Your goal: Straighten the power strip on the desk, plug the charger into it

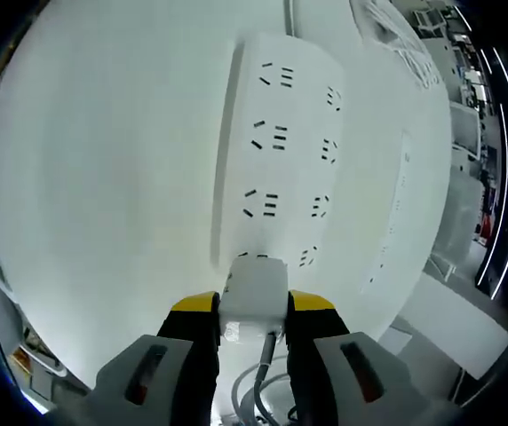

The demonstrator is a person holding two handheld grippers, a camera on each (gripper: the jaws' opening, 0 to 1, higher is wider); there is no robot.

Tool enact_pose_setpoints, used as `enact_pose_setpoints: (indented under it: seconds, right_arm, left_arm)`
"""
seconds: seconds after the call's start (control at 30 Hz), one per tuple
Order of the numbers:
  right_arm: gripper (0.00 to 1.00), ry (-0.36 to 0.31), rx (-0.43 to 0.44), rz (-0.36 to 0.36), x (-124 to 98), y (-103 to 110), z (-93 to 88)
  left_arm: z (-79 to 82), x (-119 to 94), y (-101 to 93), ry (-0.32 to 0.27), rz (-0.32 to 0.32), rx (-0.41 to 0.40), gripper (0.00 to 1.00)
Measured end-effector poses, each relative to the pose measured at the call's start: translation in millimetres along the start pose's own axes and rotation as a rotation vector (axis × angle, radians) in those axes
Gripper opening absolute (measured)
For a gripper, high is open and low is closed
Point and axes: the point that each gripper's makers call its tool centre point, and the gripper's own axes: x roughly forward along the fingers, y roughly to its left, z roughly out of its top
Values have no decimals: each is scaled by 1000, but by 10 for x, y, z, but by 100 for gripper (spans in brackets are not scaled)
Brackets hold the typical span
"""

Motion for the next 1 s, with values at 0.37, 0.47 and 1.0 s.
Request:
enact_pose_setpoints:
  seconds: [0.37, 0.47, 1.0]
  right_arm:
    - [27, 35, 10, 61, -2, -14, 26]
    - [27, 30, 30, 78, -1, 0, 34]
    - [27, 55, 66, 105, 47, 10, 57]
  left_arm:
    - [-16, 15, -19, 6, -2, 0, 99]
    - [-25, 11, -14, 9, 1, 1, 99]
    - [-64, 32, -57, 20, -3, 0, 99]
